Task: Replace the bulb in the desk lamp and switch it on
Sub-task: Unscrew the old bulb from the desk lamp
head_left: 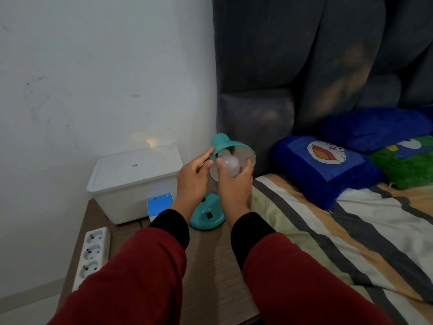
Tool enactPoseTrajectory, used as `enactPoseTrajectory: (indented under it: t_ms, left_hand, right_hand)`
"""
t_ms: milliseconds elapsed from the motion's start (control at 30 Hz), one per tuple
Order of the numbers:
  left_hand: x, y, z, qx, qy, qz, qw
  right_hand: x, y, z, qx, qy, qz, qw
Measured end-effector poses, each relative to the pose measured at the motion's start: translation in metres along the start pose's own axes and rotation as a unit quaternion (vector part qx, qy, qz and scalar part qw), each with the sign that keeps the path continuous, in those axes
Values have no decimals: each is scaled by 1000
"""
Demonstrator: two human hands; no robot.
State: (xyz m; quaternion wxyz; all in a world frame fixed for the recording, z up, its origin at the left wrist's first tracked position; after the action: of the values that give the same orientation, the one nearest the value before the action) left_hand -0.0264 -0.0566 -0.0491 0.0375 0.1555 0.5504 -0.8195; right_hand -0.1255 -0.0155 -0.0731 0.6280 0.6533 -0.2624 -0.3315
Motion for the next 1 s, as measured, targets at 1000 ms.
enactPoseTrajectory:
  t_ms: [1000]
  left_hand:
    - [0,-2,0,-13,-2,-27,1000]
  right_hand:
    - [-6,3,3,-9,10,-13,1000]
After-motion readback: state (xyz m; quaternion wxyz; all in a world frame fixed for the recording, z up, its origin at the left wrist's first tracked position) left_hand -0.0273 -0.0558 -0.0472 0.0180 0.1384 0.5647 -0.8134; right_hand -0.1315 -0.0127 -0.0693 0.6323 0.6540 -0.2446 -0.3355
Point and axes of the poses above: each hand's wrist, its own z-axis towards the middle knuckle, its own x-axis out of the palm, y = z × x, the point moved 4 cm from there along z, towards the middle knuckle, and after that the axes turned 3 degrees about x, right-handed, at the moved point
